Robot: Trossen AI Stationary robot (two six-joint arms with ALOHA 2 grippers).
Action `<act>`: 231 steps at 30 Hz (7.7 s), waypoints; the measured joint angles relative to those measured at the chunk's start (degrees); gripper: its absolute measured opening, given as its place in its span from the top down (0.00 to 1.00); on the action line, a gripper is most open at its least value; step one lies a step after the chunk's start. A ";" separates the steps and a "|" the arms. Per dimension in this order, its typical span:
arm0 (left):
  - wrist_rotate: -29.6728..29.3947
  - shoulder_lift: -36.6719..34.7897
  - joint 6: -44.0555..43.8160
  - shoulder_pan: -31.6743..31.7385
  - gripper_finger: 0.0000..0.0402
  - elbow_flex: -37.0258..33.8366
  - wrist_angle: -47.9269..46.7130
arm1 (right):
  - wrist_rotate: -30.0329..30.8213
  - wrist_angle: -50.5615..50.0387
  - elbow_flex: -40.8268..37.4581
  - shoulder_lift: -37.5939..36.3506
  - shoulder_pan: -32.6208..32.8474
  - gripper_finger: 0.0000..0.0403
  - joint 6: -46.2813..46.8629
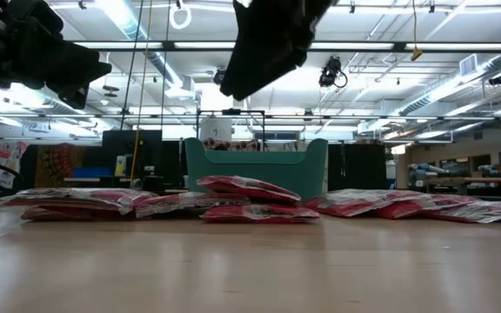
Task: Sort popcorn bags into baskets
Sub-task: Put the red popcorn bag into the blue bin
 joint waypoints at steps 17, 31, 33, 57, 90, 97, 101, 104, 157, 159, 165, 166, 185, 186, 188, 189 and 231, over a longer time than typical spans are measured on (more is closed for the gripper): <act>0.00 0.00 0.02 0.00 0.71 0.02 -0.19 | 6.60 0.58 1.88 9.19 2.64 0.32 -1.86; 0.02 0.00 0.00 0.00 0.71 0.02 0.33 | 10.30 -3.06 3.63 13.31 2.86 0.34 -4.19; 0.02 0.01 0.02 0.00 0.71 0.00 -0.26 | 10.32 -2.28 3.21 13.09 2.86 0.36 -3.71; 0.02 0.02 0.00 0.01 0.71 0.01 -0.04 | 8.09 -6.08 -2.35 12.96 1.83 0.72 1.18; 0.00 0.00 0.00 0.00 0.71 0.01 0.00 | 16.15 -45.34 38.62 13.05 -4.00 0.98 0.98; 0.02 0.02 0.01 0.00 0.71 0.01 0.00 | 16.79 -45.14 46.98 12.69 -9.30 0.97 -1.06; 0.00 0.01 0.00 0.00 0.71 0.02 0.00 | 18.68 -43.07 46.37 10.38 -12.43 0.98 -3.63; 0.02 0.02 0.00 0.00 0.71 0.00 0.00 | 19.21 -42.27 46.64 9.42 -15.06 0.98 -4.04; 0.00 0.00 0.00 0.00 0.71 0.00 0.00 | -11.36 -44.48 26.73 9.24 -38.08 0.66 6.25; 0.00 0.00 0.01 0.00 0.71 0.00 0.00 | -11.35 -46.72 27.84 9.25 -38.07 0.64 7.81; 0.00 0.01 0.02 0.00 0.71 0.01 0.00 | -8.68 -45.49 31.46 8.88 -34.40 0.63 7.12; 0.00 0.00 0.01 0.01 0.71 0.00 0.00 | -7.42 -45.05 32.20 8.82 -33.47 0.63 6.60; 0.01 0.01 0.02 0.00 0.71 0.01 0.00 | 0.86 -41.86 29.47 8.74 -15.29 0.63 8.20; 0.00 0.02 0.02 0.00 0.71 0.00 0.00 | 0.86 -41.66 28.99 8.74 -14.32 0.63 8.73; 0.01 0.01 0.01 0.01 0.71 0.01 0.00 | 0.90 -41.70 27.64 8.74 -12.59 0.63 10.53; 0.01 0.00 0.01 0.00 0.71 0.00 0.00 | 1.00 -41.82 26.83 8.74 -11.81 0.63 11.66; 0.01 0.02 0.01 0.02 0.71 0.00 0.00 | 2.47 -28.14 -11.84 6.92 3.32 0.46 8.17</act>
